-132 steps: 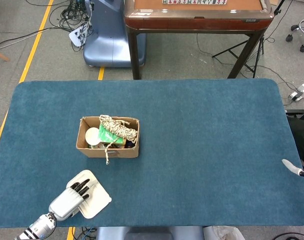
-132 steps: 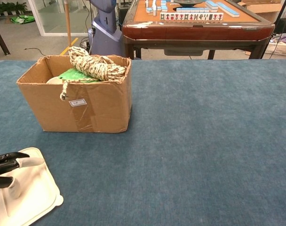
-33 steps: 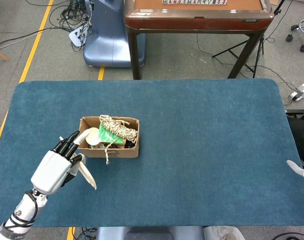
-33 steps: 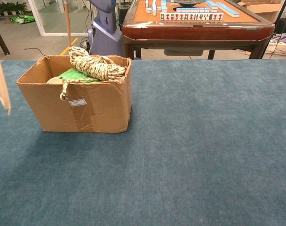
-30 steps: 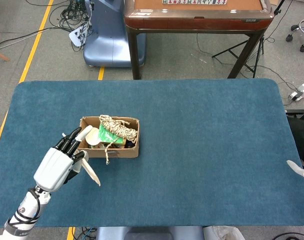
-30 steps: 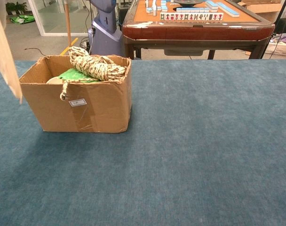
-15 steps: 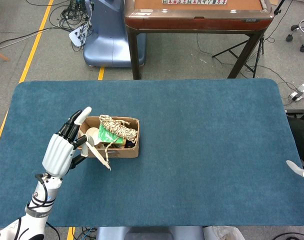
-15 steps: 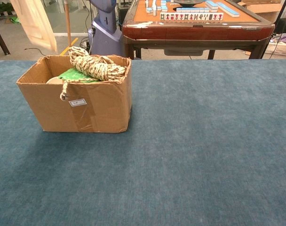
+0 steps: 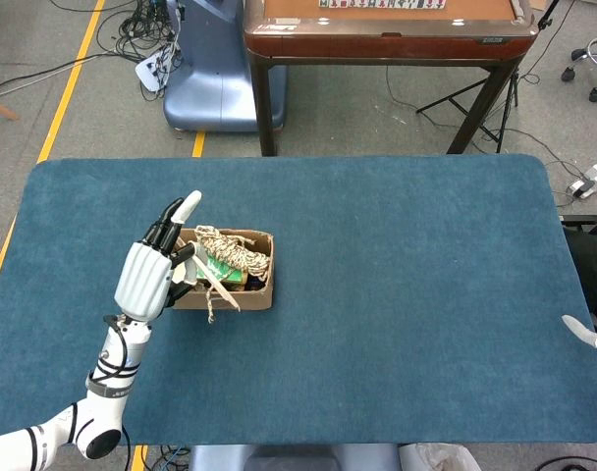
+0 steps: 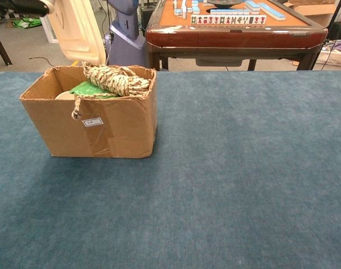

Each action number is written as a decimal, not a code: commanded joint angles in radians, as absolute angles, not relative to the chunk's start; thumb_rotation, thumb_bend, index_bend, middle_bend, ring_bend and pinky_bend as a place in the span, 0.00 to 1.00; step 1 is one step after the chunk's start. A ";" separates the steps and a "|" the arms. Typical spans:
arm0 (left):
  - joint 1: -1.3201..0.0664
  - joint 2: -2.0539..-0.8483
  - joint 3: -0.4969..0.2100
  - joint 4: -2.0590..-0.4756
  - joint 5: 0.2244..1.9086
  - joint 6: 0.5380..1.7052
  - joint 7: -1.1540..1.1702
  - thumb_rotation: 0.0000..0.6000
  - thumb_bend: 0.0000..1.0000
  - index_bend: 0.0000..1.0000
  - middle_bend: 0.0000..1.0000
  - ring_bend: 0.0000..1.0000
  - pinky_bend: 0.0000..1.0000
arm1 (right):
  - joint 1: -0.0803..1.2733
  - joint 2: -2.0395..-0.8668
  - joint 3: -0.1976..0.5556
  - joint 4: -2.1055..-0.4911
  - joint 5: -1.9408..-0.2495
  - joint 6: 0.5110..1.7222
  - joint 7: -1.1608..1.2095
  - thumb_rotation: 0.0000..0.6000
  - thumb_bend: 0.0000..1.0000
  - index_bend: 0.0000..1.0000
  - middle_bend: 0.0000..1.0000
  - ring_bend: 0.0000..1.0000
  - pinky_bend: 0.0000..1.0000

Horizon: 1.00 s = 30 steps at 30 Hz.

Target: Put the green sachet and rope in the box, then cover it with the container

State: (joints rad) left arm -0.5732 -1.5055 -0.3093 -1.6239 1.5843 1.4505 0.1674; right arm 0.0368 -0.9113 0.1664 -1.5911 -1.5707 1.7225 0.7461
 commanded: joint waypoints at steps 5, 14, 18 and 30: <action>-0.592 -1.466 -0.291 -1.657 1.518 1.355 0.294 1.00 0.52 0.68 0.00 0.00 0.21 | 0.036 -0.910 0.167 -1.589 -1.570 1.724 0.753 1.00 0.00 0.14 0.13 0.00 0.04; -0.639 -1.320 -0.246 -1.802 1.449 1.179 0.586 1.00 0.52 0.71 0.00 0.00 0.16 | 0.038 -0.910 0.167 -1.589 -1.571 1.722 0.754 1.00 0.00 0.14 0.13 0.00 0.04; -0.672 -1.295 -0.230 -1.829 1.438 1.130 0.747 1.00 0.52 0.71 0.00 0.00 0.15 | 0.036 -0.910 0.168 -1.588 -1.570 1.726 0.758 1.00 0.00 0.14 0.13 0.00 0.04; -0.746 -1.277 -0.257 -1.920 1.234 1.080 1.025 1.00 0.52 0.71 0.00 0.00 0.14 | 0.032 -0.907 0.169 -1.584 -1.568 1.730 0.770 1.00 0.00 0.14 0.13 0.00 0.04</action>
State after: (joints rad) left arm -0.7253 -1.2879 -0.2418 -1.8876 1.2903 1.0873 0.9831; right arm 0.0323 -0.9068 0.1690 -1.5837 -1.5682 1.7302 0.7701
